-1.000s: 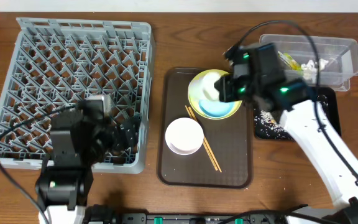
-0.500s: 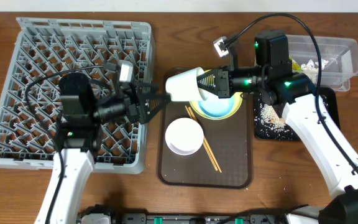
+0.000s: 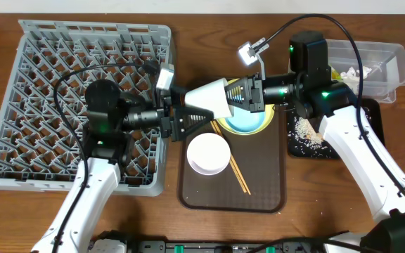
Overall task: Sort waste into correct bins and load items into the dishwasher
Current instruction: 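Hand the white cup from the right gripper to the left gripper, then lower the white cup upside down into the dish rack, release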
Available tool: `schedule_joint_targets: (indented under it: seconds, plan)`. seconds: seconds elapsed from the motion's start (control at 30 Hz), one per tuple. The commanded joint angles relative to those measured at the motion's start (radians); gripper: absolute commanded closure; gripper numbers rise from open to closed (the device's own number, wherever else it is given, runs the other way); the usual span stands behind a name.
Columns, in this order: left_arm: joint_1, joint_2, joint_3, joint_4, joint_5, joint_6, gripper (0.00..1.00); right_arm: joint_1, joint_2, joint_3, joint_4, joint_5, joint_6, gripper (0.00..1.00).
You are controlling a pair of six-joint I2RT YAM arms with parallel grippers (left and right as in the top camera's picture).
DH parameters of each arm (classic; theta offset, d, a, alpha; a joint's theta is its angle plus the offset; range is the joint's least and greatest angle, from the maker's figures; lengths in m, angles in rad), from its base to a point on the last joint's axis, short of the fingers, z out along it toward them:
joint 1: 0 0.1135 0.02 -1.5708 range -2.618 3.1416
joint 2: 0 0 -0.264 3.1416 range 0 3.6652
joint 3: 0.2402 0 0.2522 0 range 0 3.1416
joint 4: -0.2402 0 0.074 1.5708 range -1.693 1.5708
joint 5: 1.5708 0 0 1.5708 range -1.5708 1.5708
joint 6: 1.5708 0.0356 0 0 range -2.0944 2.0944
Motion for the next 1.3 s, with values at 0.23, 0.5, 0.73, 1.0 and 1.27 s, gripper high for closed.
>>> schedule_joint_targets:
  seconds: [0.23, 0.5, 0.73, 1.0, 1.27]
  plan:
    - [-0.006, 0.002, 0.011, 0.093, 0.019, -0.141, 0.31, 0.003, 0.005, 0.003, 0.001, -0.038, 0.010, 0.99]
    - [-0.006, 0.002, 0.011, 0.093, 0.018, -0.140, 0.42, 0.002, 0.005, 0.003, 0.000, -0.038, 0.010, 0.98]
    - [-0.002, 0.008, 0.011, 0.086, 0.018, -0.043, 0.53, 0.003, 0.005, 0.003, -0.008, -0.038, 0.010, 0.77]
    - [0.091, 0.013, 0.011, -0.067, 0.010, 0.143, 0.58, -0.006, 0.005, 0.003, -0.167, 0.229, -0.051, 0.55]
    - [0.283, 0.013, 0.011, -0.335, -0.137, 0.321, 0.61, -0.023, 0.003, 0.003, -0.342, 0.653, -0.117, 0.52]
